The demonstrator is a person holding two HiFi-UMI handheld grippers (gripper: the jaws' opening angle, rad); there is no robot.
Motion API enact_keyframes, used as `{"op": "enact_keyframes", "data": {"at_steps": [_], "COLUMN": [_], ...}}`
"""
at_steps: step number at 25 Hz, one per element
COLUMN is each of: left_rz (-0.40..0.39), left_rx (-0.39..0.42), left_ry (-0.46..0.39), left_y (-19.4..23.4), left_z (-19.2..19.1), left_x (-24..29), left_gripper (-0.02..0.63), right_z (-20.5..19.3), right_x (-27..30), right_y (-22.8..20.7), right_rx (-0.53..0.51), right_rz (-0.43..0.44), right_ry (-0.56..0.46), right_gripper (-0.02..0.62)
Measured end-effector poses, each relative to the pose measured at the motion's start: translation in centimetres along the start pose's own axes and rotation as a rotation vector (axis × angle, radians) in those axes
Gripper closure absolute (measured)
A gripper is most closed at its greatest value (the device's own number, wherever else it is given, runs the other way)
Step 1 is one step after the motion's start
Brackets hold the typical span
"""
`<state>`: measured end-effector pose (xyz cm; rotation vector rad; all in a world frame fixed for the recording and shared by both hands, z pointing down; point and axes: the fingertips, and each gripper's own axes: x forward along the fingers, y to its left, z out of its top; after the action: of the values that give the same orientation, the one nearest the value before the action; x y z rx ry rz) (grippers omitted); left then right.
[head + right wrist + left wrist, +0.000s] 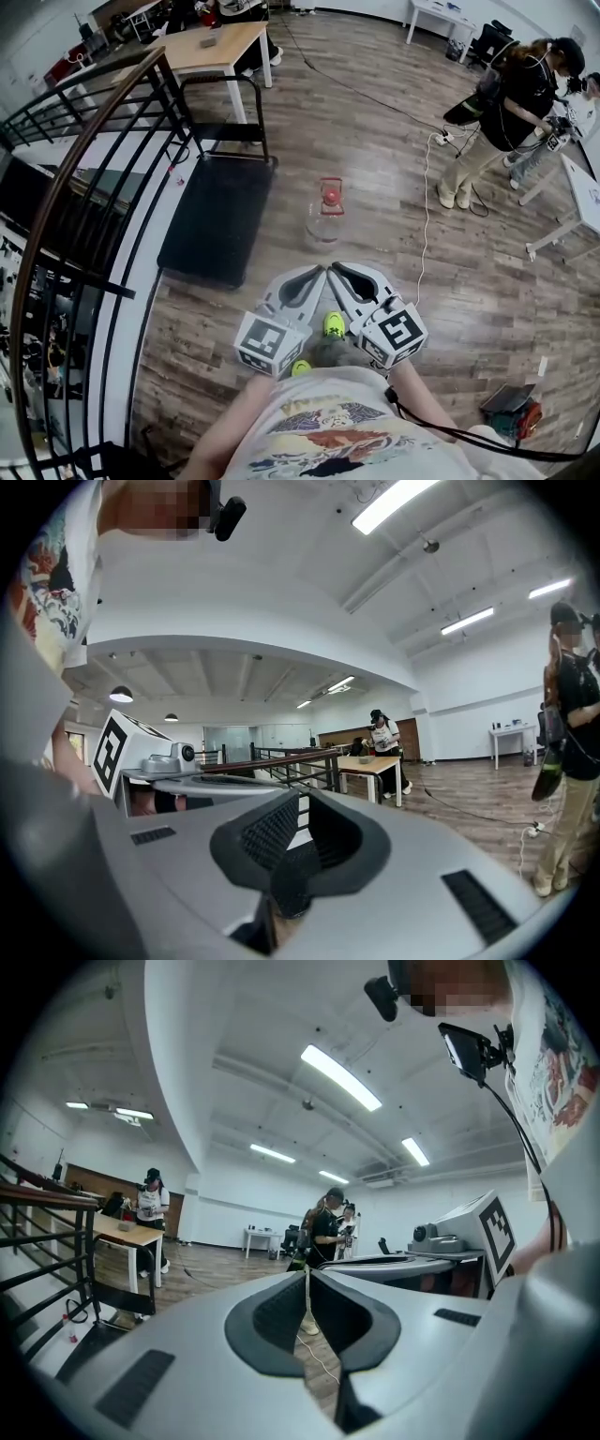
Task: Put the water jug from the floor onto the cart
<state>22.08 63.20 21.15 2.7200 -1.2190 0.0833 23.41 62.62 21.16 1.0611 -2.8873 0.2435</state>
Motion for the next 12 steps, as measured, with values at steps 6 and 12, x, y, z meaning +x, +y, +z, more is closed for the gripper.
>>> {"op": "enact_keyframes", "data": {"at_steps": [6,12], "left_rz": [0.018,0.044], "left_rx": [0.004,0.001], "left_ry": [0.01,0.041], "left_y": [2.8,5.5], "left_z": [0.4,0.2], "left_x": [5.5,11.5], "left_gripper": [0.594,0.594], "right_z": [0.5,0.4], "right_x": [2.7,5.3], "right_y": [-5.5,-11.6], "right_rx": [-0.01,-0.022], "right_rz": [0.019,0.052], "right_ry": [0.011,0.034], "right_gripper": [0.554,0.554]}}
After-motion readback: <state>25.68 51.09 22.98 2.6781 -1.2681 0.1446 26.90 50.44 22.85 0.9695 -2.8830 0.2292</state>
